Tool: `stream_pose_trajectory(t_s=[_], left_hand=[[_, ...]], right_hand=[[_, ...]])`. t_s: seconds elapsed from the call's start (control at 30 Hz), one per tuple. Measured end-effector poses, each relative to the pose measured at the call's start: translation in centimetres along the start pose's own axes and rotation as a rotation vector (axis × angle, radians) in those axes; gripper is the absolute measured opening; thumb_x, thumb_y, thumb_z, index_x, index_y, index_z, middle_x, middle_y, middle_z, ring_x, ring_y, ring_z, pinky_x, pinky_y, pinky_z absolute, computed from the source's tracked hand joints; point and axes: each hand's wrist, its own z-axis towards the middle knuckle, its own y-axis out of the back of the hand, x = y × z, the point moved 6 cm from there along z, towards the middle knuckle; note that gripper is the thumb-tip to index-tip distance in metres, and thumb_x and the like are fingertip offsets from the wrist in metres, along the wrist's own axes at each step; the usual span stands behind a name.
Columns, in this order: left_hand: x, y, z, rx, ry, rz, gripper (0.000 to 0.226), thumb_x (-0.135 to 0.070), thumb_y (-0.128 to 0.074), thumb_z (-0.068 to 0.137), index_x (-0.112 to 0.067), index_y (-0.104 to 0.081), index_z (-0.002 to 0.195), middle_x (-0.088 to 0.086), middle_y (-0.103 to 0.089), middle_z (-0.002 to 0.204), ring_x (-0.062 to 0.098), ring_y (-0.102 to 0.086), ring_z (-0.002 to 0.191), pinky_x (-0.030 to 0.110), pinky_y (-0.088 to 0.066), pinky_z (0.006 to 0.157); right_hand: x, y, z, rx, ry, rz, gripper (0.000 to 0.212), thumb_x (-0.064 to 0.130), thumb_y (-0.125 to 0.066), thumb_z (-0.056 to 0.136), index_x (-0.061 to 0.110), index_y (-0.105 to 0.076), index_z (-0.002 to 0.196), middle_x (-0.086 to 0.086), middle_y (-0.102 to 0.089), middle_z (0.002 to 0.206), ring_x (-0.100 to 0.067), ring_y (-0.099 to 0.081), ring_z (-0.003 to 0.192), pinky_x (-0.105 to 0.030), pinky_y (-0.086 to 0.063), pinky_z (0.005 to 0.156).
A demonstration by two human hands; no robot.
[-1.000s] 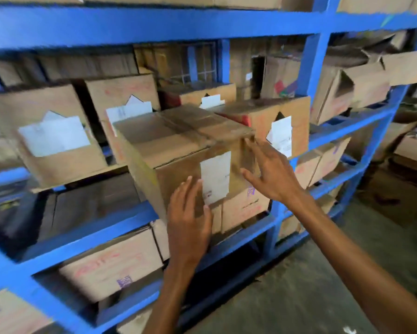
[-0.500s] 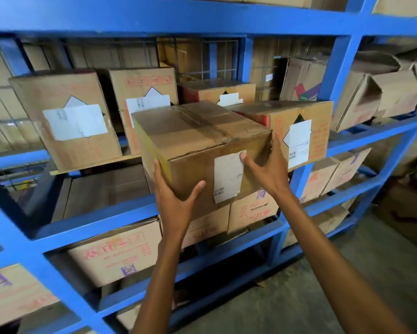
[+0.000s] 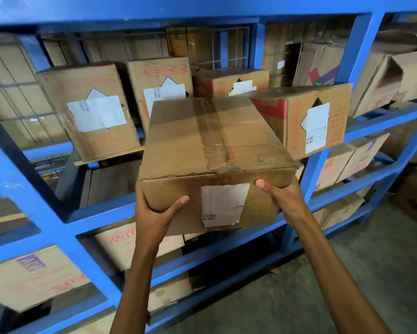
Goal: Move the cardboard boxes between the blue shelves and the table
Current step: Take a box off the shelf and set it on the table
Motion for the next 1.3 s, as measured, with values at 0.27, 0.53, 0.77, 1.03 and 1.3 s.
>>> stream_pose_trajectory(t_s=[0.27,0.53,0.77,1.03,1.3], left_hand=[[0.4,1.2,-3.6,0.039,0.055,-0.009,0.103,-0.069,-0.094,0.040,-0.026,-0.062,0.128,-0.010,-0.075,0.114,0.011,-0.072,0.104,0.038,-0.060,0.087],[-2.2,3.5,-13.0,0.055,0.011,-0.007,0.096,-0.063,-0.087,0.039,-0.037,-0.056,0.126,-0.018,-0.067,0.115,-0.006,-0.065,0.100,0.018,-0.053,0.076],[-1.2,3.5,-20.7,0.145,0.027,-0.020,0.093,-0.062,-0.088,0.038,-0.039,-0.057,0.123,-0.023,-0.068,0.112,-0.016,-0.064,0.097,0.009,-0.051,0.077],[0.5,-7.9,-25.5,0.519,0.105,-0.143,0.085,-0.055,-0.093,0.045,-0.027,-0.066,0.120,-0.017,-0.076,0.109,0.000,-0.072,0.099,0.010,-0.054,0.074],[0.5,-25.0,-32.5,1.049,0.130,-0.175,0.083,-0.041,-0.093,0.049,-0.013,-0.065,0.122,-0.005,-0.079,0.107,0.009,-0.073,0.099,0.028,-0.060,0.088]], right_hand=[[1.8,1.0,-5.0,0.124,0.064,-0.120,0.065,0.038,-0.097,0.051,0.063,-0.070,0.105,0.026,-0.075,0.112,0.007,-0.068,0.106,-0.007,-0.052,0.082],[4.4,3.7,-14.1,0.093,0.090,-0.180,0.068,0.041,-0.097,0.053,0.064,-0.067,0.110,0.027,-0.073,0.116,0.009,-0.066,0.110,-0.005,-0.050,0.086],[4.0,8.4,-24.2,-0.009,0.068,-0.200,0.089,0.063,-0.096,0.047,0.038,-0.066,0.127,0.012,-0.073,0.124,-0.008,-0.067,0.119,-0.027,-0.054,0.098],[4.2,18.1,-34.5,-0.301,0.042,-0.237,0.070,0.030,-0.093,0.066,0.044,-0.065,0.128,0.007,-0.071,0.131,-0.012,-0.066,0.124,-0.023,-0.055,0.097],[4.5,27.6,-47.0,-0.781,-0.040,-0.293,0.062,0.035,-0.095,0.065,0.053,-0.068,0.118,0.011,-0.073,0.126,-0.010,-0.069,0.116,-0.020,-0.056,0.091]])
